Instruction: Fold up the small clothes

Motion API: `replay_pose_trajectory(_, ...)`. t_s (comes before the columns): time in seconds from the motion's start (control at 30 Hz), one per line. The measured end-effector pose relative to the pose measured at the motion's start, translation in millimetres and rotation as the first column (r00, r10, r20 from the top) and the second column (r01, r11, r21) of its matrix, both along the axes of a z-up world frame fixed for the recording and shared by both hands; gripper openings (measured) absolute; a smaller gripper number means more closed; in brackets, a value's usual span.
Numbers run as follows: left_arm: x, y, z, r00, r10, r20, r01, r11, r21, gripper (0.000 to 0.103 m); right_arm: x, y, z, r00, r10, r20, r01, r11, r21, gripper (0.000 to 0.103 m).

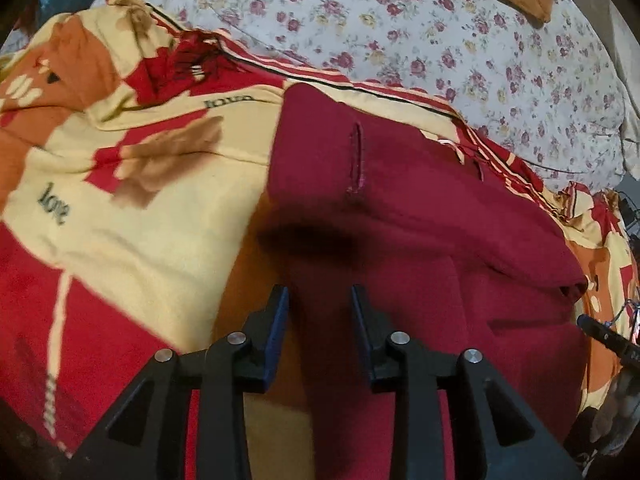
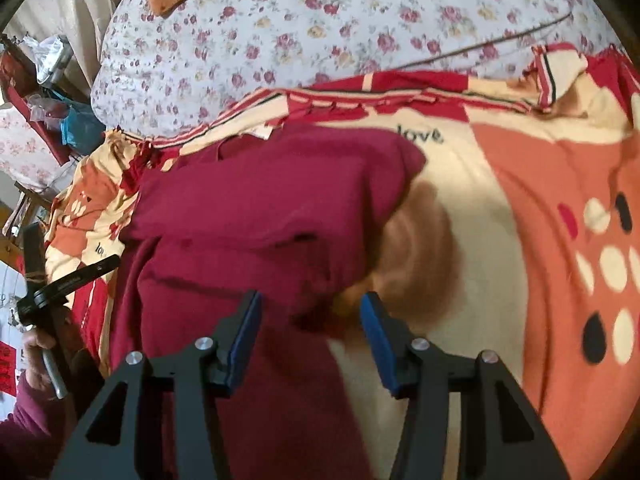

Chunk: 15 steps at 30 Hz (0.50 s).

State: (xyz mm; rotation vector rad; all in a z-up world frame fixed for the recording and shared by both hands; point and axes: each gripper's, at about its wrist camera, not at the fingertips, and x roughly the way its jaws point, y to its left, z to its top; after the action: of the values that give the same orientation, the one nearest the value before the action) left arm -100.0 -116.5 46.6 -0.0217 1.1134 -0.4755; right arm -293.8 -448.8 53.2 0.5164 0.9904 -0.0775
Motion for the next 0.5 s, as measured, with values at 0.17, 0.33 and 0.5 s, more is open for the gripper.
replay_pose_trajectory(0.17,12,0,-9,0.999,0.037,0.01,-0.037,0.999,-0.015,0.0,-3,3,0,1.0,-0.015,-0.008,0.015,1.0,-0.003,0.054)
replay_pose_trajectory(0.33,14,17,-4,0.998,0.047,0.034,-0.046,0.999,-0.014,0.0,-6,0,2,0.999,-0.031,-0.016,0.031,0.999,-0.01,0.056)
replay_pose_trajectory(0.5,20,35,-7,0.997,0.074,0.011,-0.074,0.996,-0.04,0.0,-3,1,5,1.0,-0.027,-0.01,0.027,1.0,-0.016,0.056)
